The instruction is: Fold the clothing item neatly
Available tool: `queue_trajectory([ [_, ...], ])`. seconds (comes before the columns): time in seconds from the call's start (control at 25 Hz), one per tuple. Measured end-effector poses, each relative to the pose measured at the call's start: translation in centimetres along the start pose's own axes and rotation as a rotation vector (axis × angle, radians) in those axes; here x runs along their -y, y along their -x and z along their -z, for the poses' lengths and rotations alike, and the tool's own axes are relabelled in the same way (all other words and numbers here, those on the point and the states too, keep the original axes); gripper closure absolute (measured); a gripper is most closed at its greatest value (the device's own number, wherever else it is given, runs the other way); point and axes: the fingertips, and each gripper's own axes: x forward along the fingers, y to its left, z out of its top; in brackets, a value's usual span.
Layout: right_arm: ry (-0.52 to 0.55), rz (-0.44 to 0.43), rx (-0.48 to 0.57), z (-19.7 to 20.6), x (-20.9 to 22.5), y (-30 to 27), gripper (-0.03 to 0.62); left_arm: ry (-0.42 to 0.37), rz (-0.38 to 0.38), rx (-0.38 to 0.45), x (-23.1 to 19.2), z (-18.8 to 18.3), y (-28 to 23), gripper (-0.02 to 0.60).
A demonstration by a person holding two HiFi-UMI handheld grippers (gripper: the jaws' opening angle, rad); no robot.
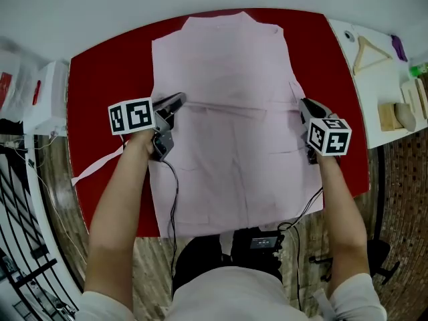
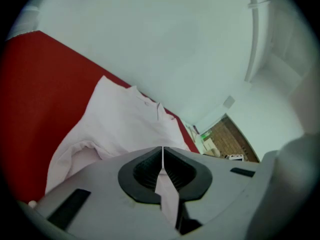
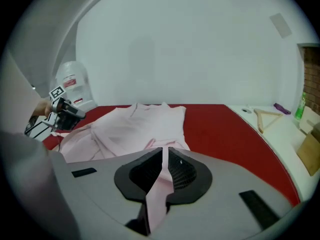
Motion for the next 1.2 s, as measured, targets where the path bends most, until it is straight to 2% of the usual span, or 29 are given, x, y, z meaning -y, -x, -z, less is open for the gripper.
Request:
queue_trajectory([
  [0.12,0.070,-0.052,0.043,-1.7,-4.0,1.0,0.577,0.003,0.050,0.137,1.5,-0.6,4.4,0.575],
  [0.28,0.180,-0.144,0.071,-2.6,-11.5,2.0,0.576,0.022,0.060,0.246,1.9,1.4,10.4,0.575],
  [0.48,0.307,-0.316,0.077,-3.1,-23.6,1.4,0.576,0.036,0.014,0.324,0.1,5.2,17.4,0.575],
  [0.64,0.450,-0.465,0.064,-2.8,-33.6,0.0,0.576,0.098,-0.043,0.415,-2.4,7.7,22.7,0.575],
  [0.88,0.702,-0.671,0.037,0.1,-48.4,-1.7,0.569,0.166,-0.137,0.535,-6.8,10.2,29.5,0.574],
  [1.0,0.855,-0.761,0.048,1.8,-55.4,-2.1,0.528,0.207,-0.181,0.587,-9.0,11.7,32.8,0.575],
  [1.2,1.071,-0.883,0.054,5.2,-65.0,-2.8,0.508,0.280,-0.241,0.668,-12.1,14.4,37.2,0.575],
])
